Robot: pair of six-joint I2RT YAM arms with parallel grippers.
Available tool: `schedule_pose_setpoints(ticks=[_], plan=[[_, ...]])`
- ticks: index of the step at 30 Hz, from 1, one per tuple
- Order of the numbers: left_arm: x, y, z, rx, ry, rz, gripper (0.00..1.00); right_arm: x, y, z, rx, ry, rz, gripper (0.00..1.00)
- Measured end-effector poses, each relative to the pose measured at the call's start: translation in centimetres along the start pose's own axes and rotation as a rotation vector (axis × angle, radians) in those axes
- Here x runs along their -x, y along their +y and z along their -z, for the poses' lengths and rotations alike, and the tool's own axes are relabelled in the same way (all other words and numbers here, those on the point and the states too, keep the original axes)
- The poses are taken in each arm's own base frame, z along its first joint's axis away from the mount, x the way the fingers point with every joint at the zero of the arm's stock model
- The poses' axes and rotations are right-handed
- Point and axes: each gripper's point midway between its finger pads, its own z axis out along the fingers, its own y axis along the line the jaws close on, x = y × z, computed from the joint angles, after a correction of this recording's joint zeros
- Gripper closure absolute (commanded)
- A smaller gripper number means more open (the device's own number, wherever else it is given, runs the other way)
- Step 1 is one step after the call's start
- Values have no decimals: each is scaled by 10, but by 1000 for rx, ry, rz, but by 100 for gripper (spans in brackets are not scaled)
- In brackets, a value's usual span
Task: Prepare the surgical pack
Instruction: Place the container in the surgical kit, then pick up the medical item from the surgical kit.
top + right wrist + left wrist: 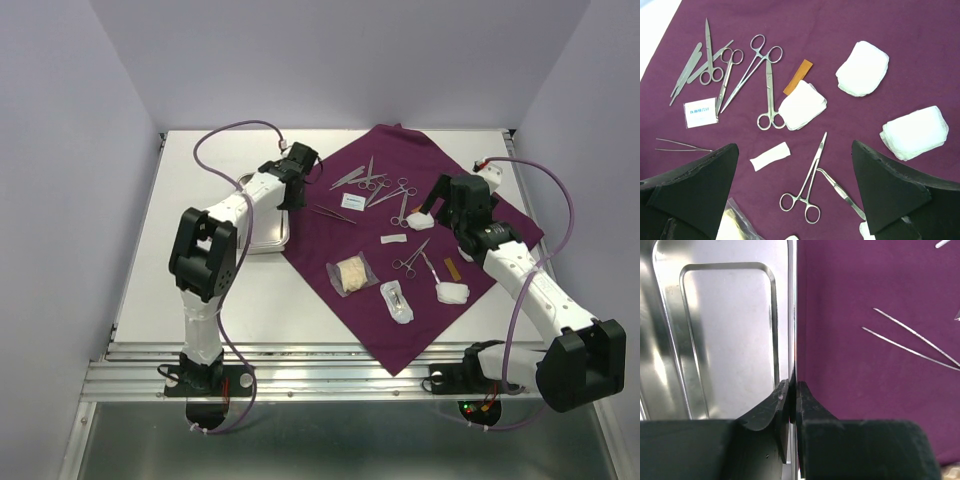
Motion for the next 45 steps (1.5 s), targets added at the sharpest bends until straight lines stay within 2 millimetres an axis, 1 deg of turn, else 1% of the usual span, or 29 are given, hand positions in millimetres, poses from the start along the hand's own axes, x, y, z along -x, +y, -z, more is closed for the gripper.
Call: schedule_pose_setpoints(ticks=[4, 7, 9, 10, 11, 13, 14, 16, 17, 20, 23, 27, 31, 33, 35, 37, 41, 44, 45], plan=[[-5, -17, -14, 0, 37, -4, 100, 0, 0, 0, 1, 0, 3, 0], [-12, -23, -24, 9, 66, -5, 100, 1, 0, 1, 2, -3, 1, 0], [-13, -25, -27, 12, 76, 1, 99, 2, 0, 3, 5, -7, -1, 0], [-14, -25, -28, 13, 79, 3, 95, 3, 0, 3, 6, -9, -2, 0], [-14, -26, -27, 12, 82, 5, 83, 5, 0, 5, 8, -14, -4, 0], [-12, -30, -26, 4, 80, 12, 73, 6, 1, 6, 12, -19, -7, 0], [-12, -31, -25, 0, 82, 17, 57, 7, 1, 7, 13, -21, -8, 0], [-10, -35, -23, -11, 81, 31, 51, 8, 0, 8, 15, -24, -10, 0], [-8, -39, -20, -26, 77, 32, 46, 8, 0, 9, 16, -25, -10, 0], [-1, -51, -12, -55, 61, 33, 44, 8, -1, 10, 16, -27, -11, 0], [13, -69, 3, -91, 26, 37, 44, 7, -2, 11, 14, -27, -7, 0], [32, -93, 24, -143, -29, 83, 43, 6, -4, 13, 10, -28, -2, 0], [37, -109, 35, -175, -40, 162, 43, 6, -6, 15, 9, -28, 0, 0], [36, -113, 36, -180, -33, 197, 43, 6, -6, 15, 9, -29, -1, 0], [38, -119, 30, -179, -25, 251, 43, 5, -7, 17, 10, -29, 0, 0], [36, -125, 20, -169, -11, 293, 43, 3, -9, 17, 7, -24, 3, 0], [16, -128, -14, -99, 46, 345, 41, 3, -9, 20, 14, -26, 1, 0], [0, -129, -34, -57, 82, 364, 39, 3, -10, 26, 28, -33, -5, 0], [-4, -129, -40, -44, 91, 372, 37, 3, -10, 27, 32, -35, -6, 0]])
